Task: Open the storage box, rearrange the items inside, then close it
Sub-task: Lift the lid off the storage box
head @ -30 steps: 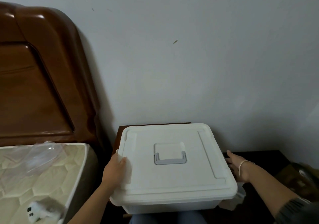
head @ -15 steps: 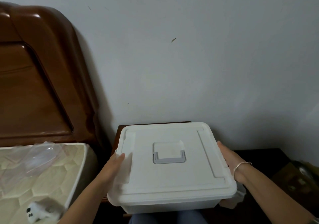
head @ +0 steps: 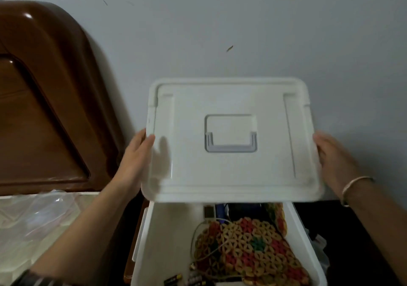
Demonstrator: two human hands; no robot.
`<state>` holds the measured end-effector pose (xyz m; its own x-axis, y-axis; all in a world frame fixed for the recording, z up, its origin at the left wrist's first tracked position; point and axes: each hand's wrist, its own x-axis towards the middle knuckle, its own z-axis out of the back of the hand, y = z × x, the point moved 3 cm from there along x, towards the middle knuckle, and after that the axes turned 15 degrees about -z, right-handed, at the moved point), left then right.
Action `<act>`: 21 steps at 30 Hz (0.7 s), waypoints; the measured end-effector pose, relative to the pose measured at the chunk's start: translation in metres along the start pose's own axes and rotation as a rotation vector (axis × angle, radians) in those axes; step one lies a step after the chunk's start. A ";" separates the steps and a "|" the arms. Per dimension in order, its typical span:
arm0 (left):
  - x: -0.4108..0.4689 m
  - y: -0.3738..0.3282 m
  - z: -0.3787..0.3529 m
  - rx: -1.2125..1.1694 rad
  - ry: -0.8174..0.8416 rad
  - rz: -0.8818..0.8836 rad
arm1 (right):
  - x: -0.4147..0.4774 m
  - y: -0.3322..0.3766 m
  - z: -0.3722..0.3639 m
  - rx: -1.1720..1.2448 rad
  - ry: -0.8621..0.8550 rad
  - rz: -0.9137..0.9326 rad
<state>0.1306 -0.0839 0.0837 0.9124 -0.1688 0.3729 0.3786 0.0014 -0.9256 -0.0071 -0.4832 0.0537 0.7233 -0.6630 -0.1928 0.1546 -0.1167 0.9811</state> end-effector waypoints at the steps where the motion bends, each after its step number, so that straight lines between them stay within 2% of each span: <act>1: 0.018 -0.003 -0.006 0.017 0.003 -0.029 | 0.008 0.016 -0.004 0.011 -0.022 0.054; 4: 0.067 0.010 -0.021 0.033 0.002 -0.031 | 0.038 0.046 -0.019 -0.058 -0.018 0.146; 8: 0.106 0.056 -0.040 0.028 0.009 0.049 | 0.080 0.045 -0.034 -0.188 -0.021 0.189; 17: 0.118 0.156 -0.067 0.109 0.236 0.181 | 0.162 -0.047 -0.051 -0.318 0.034 0.089; 21: 0.120 0.186 -0.068 0.122 0.279 0.236 | 0.186 -0.086 -0.057 -0.324 0.076 0.011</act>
<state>0.3000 -0.1707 -0.0479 0.9055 -0.4118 0.1024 0.1939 0.1868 -0.9631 0.1525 -0.5542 -0.0678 0.7726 -0.6042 -0.1950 0.3433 0.1393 0.9288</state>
